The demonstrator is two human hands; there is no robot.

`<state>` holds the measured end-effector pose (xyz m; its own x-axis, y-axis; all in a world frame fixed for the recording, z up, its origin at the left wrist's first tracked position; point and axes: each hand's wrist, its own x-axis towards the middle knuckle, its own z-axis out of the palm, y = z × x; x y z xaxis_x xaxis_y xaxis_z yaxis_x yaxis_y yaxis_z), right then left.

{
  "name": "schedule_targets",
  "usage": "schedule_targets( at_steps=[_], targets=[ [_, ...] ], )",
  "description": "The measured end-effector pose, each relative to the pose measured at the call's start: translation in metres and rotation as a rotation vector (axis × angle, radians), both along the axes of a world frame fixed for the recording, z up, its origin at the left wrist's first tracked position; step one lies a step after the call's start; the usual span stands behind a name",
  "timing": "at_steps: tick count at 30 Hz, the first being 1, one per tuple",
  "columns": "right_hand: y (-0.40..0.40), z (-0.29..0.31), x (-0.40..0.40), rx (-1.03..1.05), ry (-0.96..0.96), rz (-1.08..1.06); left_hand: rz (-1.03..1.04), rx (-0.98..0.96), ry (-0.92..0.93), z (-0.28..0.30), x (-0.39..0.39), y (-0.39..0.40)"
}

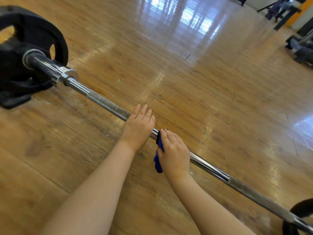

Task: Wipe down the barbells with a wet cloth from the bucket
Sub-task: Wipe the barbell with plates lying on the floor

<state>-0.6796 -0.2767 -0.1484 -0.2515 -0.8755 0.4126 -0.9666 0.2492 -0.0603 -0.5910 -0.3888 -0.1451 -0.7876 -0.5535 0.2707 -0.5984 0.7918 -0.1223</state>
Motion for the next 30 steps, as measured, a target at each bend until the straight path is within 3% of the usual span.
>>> schedule_targets(
  at_steps=[4, 9, 20, 24, 30],
  targets=[
    [0.054, -0.001, -0.034, -0.003, 0.002, -0.093, 0.04, 0.131, -0.153, 0.005, -0.007, -0.001],
    [0.09, 0.004, -0.049, 0.017, -0.032, -0.211, 0.017, 0.262, -0.213, 0.016, -0.013, -0.008],
    [-0.029, 0.012, 0.019, 0.02, -0.066, -0.03, 0.022, 0.266, -0.201, 0.016, -0.013, -0.007],
    [0.024, 0.012, -0.017, 0.043, 0.014, -0.028, 0.009, 0.266, -0.188, 0.018, -0.012, -0.006],
    [0.107, 0.013, -0.064, 0.129, 0.027, -0.219, -0.003, 0.333, -0.252, 0.025, -0.014, -0.011]
  ],
)
